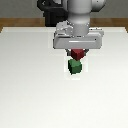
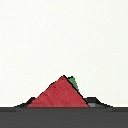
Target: Place the red cube on top of the green cube.
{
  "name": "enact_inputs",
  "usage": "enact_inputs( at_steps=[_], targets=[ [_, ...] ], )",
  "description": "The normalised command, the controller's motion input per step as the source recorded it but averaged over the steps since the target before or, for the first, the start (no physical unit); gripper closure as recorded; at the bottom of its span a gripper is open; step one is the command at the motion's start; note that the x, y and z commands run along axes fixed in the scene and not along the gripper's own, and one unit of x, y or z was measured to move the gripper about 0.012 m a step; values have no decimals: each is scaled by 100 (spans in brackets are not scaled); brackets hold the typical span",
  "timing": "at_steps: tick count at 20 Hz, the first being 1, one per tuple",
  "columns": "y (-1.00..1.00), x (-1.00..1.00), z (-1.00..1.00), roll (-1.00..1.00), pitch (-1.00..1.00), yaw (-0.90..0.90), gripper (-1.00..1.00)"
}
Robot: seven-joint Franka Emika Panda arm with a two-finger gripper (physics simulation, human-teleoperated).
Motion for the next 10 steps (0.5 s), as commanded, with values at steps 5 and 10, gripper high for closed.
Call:
enact_inputs(
  at_steps=[5, 10],
  targets=[
    [0, 0, -40, 0, 0, 0, -100],
    [0, 0, 0, 0, 0, 0, -100]
  ],
)
